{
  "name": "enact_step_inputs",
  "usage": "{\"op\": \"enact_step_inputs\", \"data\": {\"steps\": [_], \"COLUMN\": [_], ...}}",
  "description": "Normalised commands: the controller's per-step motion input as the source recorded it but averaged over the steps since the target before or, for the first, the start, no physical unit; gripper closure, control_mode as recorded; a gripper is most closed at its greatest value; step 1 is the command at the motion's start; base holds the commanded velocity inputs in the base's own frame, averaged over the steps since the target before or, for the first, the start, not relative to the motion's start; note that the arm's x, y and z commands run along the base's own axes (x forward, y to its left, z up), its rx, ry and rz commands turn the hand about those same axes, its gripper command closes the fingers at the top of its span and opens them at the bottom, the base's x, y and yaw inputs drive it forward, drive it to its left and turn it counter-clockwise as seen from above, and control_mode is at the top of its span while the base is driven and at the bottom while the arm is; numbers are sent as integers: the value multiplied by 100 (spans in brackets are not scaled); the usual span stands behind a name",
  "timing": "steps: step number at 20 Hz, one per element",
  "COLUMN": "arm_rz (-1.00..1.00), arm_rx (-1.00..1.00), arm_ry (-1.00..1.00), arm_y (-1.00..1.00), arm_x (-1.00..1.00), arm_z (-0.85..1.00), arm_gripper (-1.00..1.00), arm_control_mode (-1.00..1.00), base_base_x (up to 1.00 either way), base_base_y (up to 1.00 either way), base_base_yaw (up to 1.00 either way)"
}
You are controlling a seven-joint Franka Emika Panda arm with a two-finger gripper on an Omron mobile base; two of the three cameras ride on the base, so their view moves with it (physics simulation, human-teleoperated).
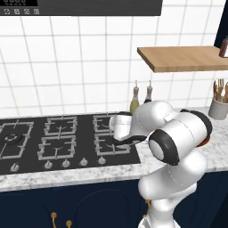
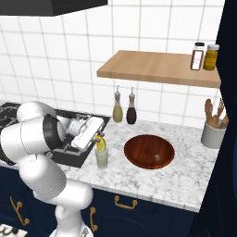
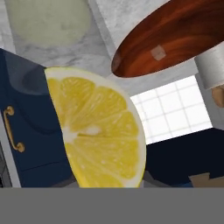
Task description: Grab a lemon wedge from the fridge and one ice cube from the ice bowl, and put them in the glass of lemonade.
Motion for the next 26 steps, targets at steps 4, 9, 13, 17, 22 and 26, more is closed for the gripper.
{"op": "enact_step_inputs", "data": {"steps": [4,9,13,17,22,26], "arm_rz": [-2,-1,-1,0,-1,-1], "arm_rx": [-3,-5,-4,0,0,0], "arm_ry": [-2,-7,-8,-14,-4,-1], "arm_y": [-6,0,0,0,0,0], "arm_x": [0,0,-7,-32,-15,-28], "arm_z": [-27,-33,-24,26,16,33], "arm_gripper": [100,100,100,-100,-100,-100], "arm_control_mode": [-100,-100,-100,-100,-100,-100], "base_base_x": [0,0,0,0,0,0], "base_base_y": [0,0,0,0,0,0], "base_base_yaw": [0,0,0,0,0,0]}}
